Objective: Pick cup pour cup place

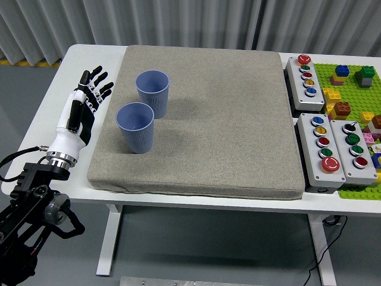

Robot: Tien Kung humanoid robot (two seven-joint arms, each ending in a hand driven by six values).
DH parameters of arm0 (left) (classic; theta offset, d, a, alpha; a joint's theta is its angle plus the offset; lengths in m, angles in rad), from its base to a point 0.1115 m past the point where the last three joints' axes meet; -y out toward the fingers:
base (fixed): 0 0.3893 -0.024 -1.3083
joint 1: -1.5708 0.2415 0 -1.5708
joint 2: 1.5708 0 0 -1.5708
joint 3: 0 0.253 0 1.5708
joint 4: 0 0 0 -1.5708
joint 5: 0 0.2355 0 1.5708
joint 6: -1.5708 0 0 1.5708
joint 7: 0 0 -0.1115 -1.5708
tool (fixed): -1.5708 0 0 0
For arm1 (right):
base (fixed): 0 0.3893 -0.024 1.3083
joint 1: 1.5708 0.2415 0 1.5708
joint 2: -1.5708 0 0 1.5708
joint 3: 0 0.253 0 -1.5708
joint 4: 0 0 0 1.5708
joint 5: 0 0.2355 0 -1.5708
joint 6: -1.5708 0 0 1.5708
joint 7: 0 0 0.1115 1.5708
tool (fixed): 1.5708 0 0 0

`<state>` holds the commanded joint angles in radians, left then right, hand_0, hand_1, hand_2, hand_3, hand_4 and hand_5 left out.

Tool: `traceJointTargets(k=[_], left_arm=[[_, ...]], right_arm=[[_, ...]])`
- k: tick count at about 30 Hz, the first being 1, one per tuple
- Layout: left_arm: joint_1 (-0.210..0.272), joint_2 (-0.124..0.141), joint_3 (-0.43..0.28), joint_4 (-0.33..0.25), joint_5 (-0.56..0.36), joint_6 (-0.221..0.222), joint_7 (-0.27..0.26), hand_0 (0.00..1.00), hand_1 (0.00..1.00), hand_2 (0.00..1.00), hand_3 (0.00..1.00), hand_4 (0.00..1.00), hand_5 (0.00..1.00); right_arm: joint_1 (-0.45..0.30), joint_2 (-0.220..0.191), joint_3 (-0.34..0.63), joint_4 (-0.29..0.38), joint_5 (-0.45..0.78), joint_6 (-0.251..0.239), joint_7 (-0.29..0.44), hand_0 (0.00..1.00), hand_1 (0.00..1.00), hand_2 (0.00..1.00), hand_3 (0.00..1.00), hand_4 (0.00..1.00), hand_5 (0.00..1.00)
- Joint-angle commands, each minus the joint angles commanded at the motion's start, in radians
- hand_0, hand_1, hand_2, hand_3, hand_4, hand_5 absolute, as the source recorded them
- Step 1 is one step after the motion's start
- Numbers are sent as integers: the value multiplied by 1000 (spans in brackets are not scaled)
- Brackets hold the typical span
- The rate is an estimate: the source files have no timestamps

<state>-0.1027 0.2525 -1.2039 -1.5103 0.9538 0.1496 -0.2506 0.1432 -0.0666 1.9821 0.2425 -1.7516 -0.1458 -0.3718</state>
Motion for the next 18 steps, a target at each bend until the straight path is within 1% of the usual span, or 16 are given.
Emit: traceJointTargets(k=[1, 2, 7, 8, 13, 14, 18], left_arm=[[1, 0, 0, 0, 2, 0, 0, 887, 873, 950, 953, 942, 976], [1, 0, 0, -1, 2, 0, 0, 892, 879, 971, 998, 992, 675], [21, 11, 3, -8, 63, -8, 1, 892, 879, 971, 998, 992, 675], [27, 11, 2, -5, 74, -7, 1, 902, 894, 998, 998, 982, 475], [48, 16, 3, -10, 115, -11, 1, 902, 894, 998, 998, 982, 475], [52, 18, 4, -12, 126, -14, 3, 919, 908, 998, 998, 976, 372], [59, 21, 9, -14, 146, -25, 10, 919, 908, 998, 998, 976, 372]], right_arm=[[0, 0, 0, 0, 0, 0, 0, 640, 600, 508, 579, 2, 2], [0, 0, 0, 0, 0, 0, 0, 640, 600, 508, 579, 2, 2], [1, -1, 2, 0, -4, 2, 0, 640, 600, 508, 579, 2, 2], [1, -1, 3, 0, -5, 2, 0, 639, 600, 508, 579, 2, 2], [0, 0, 5, 1, -11, 3, -1, 639, 600, 508, 579, 2, 2], [0, 0, 5, 1, -11, 3, -1, 639, 600, 508, 578, 2, 2], [0, 0, 7, 1, -17, 4, -3, 639, 600, 508, 578, 2, 2]])
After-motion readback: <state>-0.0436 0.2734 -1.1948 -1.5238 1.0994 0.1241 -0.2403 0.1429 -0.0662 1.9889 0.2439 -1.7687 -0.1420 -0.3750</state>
